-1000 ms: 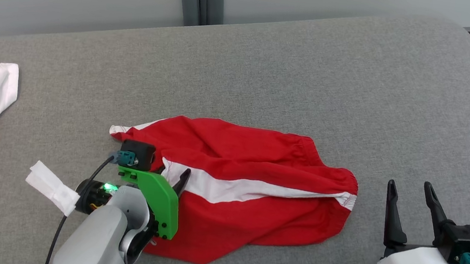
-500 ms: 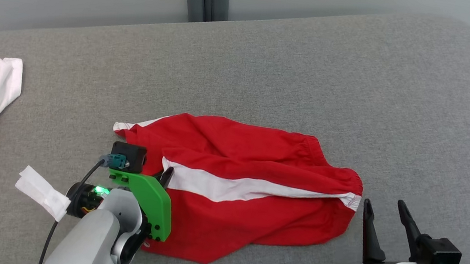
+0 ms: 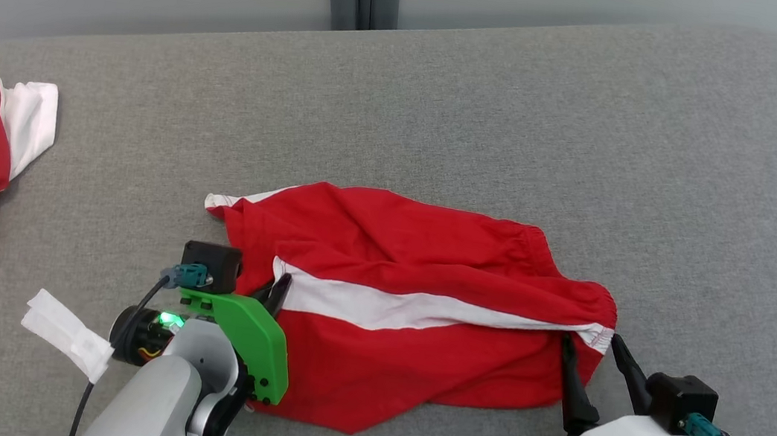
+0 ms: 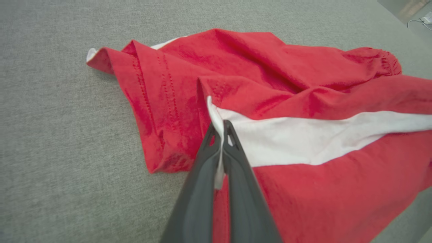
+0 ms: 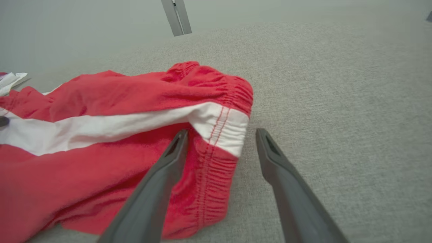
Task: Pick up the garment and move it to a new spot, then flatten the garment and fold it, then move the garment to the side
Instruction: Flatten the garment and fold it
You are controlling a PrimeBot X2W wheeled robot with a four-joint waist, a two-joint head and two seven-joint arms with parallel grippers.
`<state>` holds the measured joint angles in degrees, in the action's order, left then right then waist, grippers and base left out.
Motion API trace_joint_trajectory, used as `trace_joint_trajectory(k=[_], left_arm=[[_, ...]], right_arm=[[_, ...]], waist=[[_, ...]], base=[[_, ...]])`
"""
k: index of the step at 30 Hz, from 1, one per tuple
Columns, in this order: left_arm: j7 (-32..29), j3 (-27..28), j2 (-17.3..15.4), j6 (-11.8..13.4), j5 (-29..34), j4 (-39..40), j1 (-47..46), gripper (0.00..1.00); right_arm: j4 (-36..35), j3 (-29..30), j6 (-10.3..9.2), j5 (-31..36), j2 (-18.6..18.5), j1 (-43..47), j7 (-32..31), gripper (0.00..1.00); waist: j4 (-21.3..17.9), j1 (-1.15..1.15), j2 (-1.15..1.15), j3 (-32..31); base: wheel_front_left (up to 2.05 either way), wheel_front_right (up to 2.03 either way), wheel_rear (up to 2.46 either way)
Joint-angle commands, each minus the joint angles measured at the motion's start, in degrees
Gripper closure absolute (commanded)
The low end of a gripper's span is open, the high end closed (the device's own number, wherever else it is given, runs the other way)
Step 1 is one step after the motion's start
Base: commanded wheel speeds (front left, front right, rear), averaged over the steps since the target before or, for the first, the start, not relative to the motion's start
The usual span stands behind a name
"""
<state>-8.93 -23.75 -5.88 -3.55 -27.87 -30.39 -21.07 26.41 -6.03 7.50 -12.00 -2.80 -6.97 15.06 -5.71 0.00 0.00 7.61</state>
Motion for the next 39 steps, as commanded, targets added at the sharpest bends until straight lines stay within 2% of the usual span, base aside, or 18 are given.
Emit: trace_joint_trajectory(k=[1,3,4,5,6,10,13,14,21,26,34,39], left_arm=[[0.45,0.08,0.05,0.24,-0.26,0.27,0.73,1.0],[0.62,-0.02,0.09,0.31,-0.31,0.6,0.93,1.0],[0.7,-0.01,0.08,0.38,-0.41,0.82,1.0,1.0],[0.85,-0.02,0.04,0.42,-0.46,0.93,1.01,1.0],[0.88,-0.02,-0.07,0.43,-0.56,1.09,1.11,1.0],[1.19,0.12,-0.41,0.64,-0.85,1.68,1.71,1.0],[1.55,0.36,-0.66,0.75,-1.25,2.23,2.02,1.0],[1.62,0.46,-0.69,0.89,-1.38,2.44,2.12,1.0],[3.65,2.19,-0.34,1.21,-3.43,4.17,2.81,1.0],[6.22,4.16,-0.27,1.33,-4.89,8.72,1.88,1.0],[8.39,7.32,-1.99,3.04,-5.07,25.09,-0.76,1.0],[6.91,8.83,-3.52,4.69,-4.17,37.46,-3.01,1.0]], right_arm=[[0.75,-0.34,-0.02,-1.3,-0.17,-0.95,-0.01,0.0],[1.51,-1.2,-0.02,-2.6,-0.17,-1.57,-0.41,0.07],[1.65,-1.51,-0.02,-3.26,-0.41,-1.81,-0.49,0.19],[1.67,-1.64,-0.02,-3.66,-0.7,-1.85,-0.63,0.24],[1.54,-2.04,-0.02,-4.05,-1.05,-1.85,-0.69,0.45],[-0.17,-3.0,-0.02,-4.54,-2.05,-1.72,-0.84,0.73],[-2.42,-3.4,-0.02,-4.66,-2.79,-0.93,-1.24,0.86],[-3.22,-3.51,-0.02,-4.7,-2.94,-0.66,-1.24,1.0],[-8.83,-3.65,-0.02,-3.92,-3.67,0.11,-0.79,1.0],[-15.78,-2.91,-0.02,-3.17,-3.78,-0.54,-0.29,1.0],[-30.75,-1.23,-0.02,-1.44,-5.56,-1.73,-1.06,1.0],[-40.41,-0.09,-0.02,-0.22,-5.56,-2.39,-2.04,1.0]], waist=[[0.38,0.0,0.0,-0.07],[0.66,0.0,0.0,-0.19],[0.77,0.0,0.0,-0.27],[0.84,0.0,0.0,-0.33],[0.9,0.0,0.0,-0.42],[0.95,0.0,0.0,-0.82],[0.92,0.0,0.0,-1.14],[0.9,0.0,0.0,-1.23],[0.75,0.0,0.0,-2.49],[0.73,0.0,0.0,-4.15],[1.21,0.0,0.0,-8.23],[1.15,0.0,0.0,-9.58]], base=[[0.0,0.0,0.0],[0.0,0.0,0.0],[0.0,0.0,0.0],[0.0,0.0,0.0],[0.0,0.0,0.0],[0.0,0.0,0.0],[0.0,0.0,0.0],[0.0,0.0,0.0],[0.0,0.0,0.0],[0.0,0.0,0.0],[0.0,0.0,0.0],[0.0,0.0,0.0]])
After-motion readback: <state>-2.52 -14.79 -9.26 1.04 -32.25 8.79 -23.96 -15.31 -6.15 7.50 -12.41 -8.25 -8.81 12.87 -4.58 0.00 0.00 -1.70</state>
